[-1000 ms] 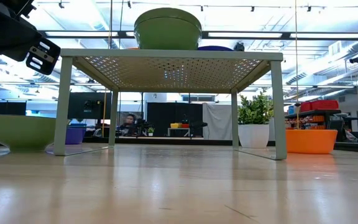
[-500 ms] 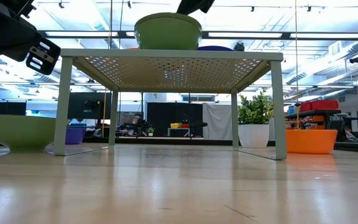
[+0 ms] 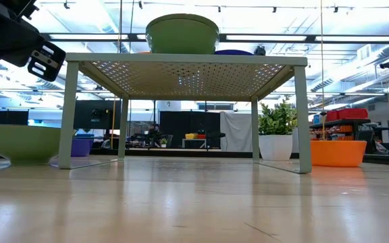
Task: Pick & Place Mini bowls
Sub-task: Stack the blue bowl on top of the blue bowl on the shelf
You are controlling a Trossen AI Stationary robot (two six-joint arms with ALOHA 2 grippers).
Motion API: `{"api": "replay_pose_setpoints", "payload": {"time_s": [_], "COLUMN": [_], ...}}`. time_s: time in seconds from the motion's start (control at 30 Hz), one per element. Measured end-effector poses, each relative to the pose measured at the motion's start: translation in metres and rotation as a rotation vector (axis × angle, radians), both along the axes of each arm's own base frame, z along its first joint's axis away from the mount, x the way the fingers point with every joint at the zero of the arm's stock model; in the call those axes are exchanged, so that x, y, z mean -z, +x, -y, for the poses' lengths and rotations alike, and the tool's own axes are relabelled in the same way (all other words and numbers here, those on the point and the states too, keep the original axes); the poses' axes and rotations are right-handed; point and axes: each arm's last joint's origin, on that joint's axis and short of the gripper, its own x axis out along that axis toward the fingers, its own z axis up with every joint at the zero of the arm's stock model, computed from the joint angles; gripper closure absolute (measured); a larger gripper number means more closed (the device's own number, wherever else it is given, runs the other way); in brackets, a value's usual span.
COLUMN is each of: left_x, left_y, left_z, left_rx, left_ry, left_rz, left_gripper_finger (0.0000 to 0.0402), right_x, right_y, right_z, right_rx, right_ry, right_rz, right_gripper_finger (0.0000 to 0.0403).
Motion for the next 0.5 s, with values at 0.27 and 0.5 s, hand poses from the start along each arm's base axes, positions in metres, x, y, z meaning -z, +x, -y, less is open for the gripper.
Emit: {"api": "replay_pose_setpoints", "payload": {"time_s": [0.27,0.5], "left_x": [-0.002,-0.034], "left_y": [-0.004,-0.009], "left_z": [0.007,0.024], "left_rx": [0.056,0.091], "left_ry": [0.028,0.103], "left_rz": [0.019,0.000], "left_gripper_finger": [0.0392,0.0397], "right_x": [0.040,0.105], "right_y": [-0.030,-0.069], "right_z": [-0.088,-0.141], "right_rx": [-0.094,-0.207], "right_ry": [0.035,0.151], "right_rz": [0.101,0.244], "right_gripper_finger": [0.0399,0.0398]}}
